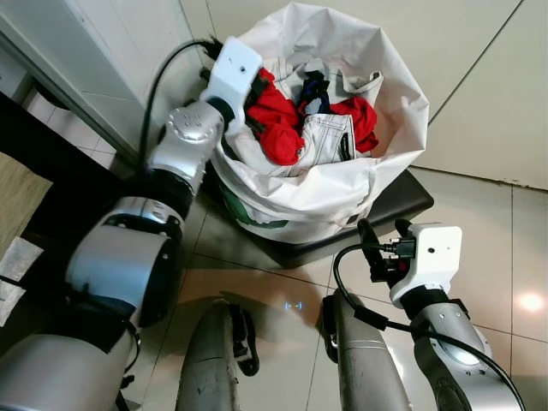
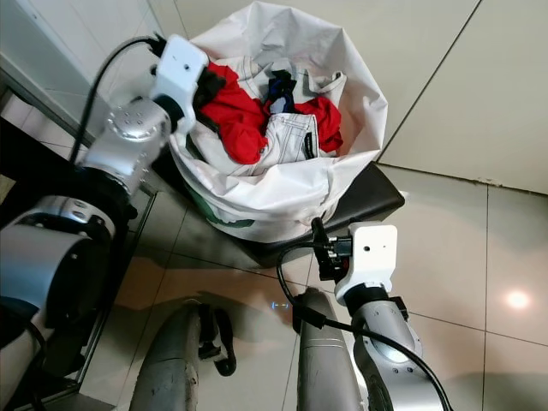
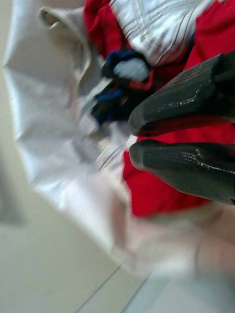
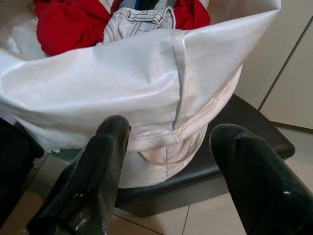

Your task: Clothes washing

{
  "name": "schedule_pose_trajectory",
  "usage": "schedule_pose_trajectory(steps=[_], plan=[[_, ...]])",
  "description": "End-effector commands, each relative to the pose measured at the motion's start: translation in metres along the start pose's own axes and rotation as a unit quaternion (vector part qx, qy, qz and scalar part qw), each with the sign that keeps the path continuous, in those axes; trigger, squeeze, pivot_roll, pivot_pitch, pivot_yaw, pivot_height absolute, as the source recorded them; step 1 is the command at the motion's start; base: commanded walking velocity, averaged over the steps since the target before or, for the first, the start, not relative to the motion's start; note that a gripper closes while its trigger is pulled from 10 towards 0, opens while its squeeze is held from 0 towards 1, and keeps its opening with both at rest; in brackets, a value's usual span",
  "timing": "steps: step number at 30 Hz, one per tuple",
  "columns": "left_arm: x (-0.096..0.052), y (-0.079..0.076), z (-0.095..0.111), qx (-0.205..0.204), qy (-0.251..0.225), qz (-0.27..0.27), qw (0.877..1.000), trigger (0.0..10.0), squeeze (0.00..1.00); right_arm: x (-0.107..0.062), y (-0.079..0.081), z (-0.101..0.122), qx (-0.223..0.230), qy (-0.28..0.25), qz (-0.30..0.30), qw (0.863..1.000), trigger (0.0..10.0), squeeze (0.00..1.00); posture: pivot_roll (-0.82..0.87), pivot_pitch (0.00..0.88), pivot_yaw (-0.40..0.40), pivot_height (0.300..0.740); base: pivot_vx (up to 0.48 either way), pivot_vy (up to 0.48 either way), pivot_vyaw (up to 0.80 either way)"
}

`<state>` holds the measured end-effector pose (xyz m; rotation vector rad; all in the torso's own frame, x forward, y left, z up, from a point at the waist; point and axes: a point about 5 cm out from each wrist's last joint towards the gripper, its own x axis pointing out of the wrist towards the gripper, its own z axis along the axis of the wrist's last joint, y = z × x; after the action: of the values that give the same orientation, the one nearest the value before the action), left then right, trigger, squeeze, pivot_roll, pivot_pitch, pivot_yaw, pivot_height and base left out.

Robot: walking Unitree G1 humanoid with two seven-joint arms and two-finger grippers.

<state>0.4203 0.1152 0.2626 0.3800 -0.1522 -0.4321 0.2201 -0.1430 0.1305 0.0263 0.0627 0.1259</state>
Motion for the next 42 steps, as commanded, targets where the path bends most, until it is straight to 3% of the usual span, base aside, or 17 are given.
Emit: schedule_pose_trajectory(steps=[1, 5, 7, 11, 13, 16, 21, 29, 39, 42], plan=[[0.0, 0.005, 0.009, 0.025, -0.008, -0.003, 1.0, 10.0, 1.0, -0.004, -0.001, -0.007, 0.008, 0.01, -0.004, 1.0, 10.0, 0.0, -0.3, 0.257, 0.082, 0.668, 0.0, 0.0, 0.0], [0.002, -0.01, -0.005, 0.057, 0.034, -0.044, 0.997, 10.0, 1.0, -0.006, -0.002, -0.009, 0.01, 0.011, -0.005, 1.0, 10.0, 0.0, -0.31, 0.248, 0.084, 0.668, 0.0, 0.0, 0.0], [0.003, -0.034, -0.021, 0.071, 0.076, -0.114, 0.988, 10.0, 1.0, -0.009, -0.001, -0.011, 0.013, 0.016, -0.003, 1.0, 10.0, 0.0, -0.31, 0.253, 0.085, 0.668, 0.0, 0.0, 0.0], [0.002, -0.044, -0.029, 0.084, 0.095, -0.147, 0.981, 10.0, 1.0, -0.011, 0.001, -0.012, 0.015, 0.018, -0.001, 1.0, 10.0, 0.0, -0.32, 0.256, 0.087, 0.668, 0.0, 0.0, 0.0], [-0.004, -0.063, -0.049, 0.127, 0.134, -0.208, 0.96, 10.0, 1.0, -0.014, 0.002, -0.015, 0.018, 0.022, -0.001, 1.0, 10.0, 0.0, -0.32, 0.261, 0.097, 0.668, 0.0, 0.0, 0.0], [-0.006, -0.07, -0.054, 0.129, 0.143, -0.232, 0.953, 10.0, 1.0, -0.017, 0.003, -0.017, 0.022, 0.024, -0.004, 0.999, 10.0, 0.0, -0.32, 0.264, 0.107, 0.668, 0.0, 0.0, 0.0], [0.001, -0.07, -0.036, 0.092, 0.114, -0.23, 0.962, 10.0, 1.0, -0.02, 0.004, -0.019, 0.026, 0.027, -0.007, 0.999, 10.0, 0.0, -0.32, 0.267, 0.117, 0.668, 0.0, 0.0, 0.0], [0.01, -0.077, -0.018, 0.089, 0.078, -0.207, 0.971, 10.0, 1.0, -0.017, 0.006, -0.019, 0.012, 0.022, -0.017, 1.0, 10.0, 0.0, -0.31, 0.266, 0.125, 0.668, 0.0, 0.0, 0.0], [0.012, -0.094, -0.015, 0.083, 0.062, -0.232, 0.967, 10.0, 1.0, -0.019, 0.008, -0.021, 0.018, 0.023, -0.018, 0.999, 10.0, 0.0, -0.31, 0.277, 0.132, 0.668, 0.0, 0.0, 0.0], [0.014, -0.105, -0.012, 0.081, 0.052, -0.242, 0.965, 10.0, 1.0, -0.021, 0.01, -0.021, 0.022, 0.022, -0.017, 0.999, 10.0, 0.0, -0.31, 0.291, 0.137, 0.668, 0.0, 0.0, 0.0]])
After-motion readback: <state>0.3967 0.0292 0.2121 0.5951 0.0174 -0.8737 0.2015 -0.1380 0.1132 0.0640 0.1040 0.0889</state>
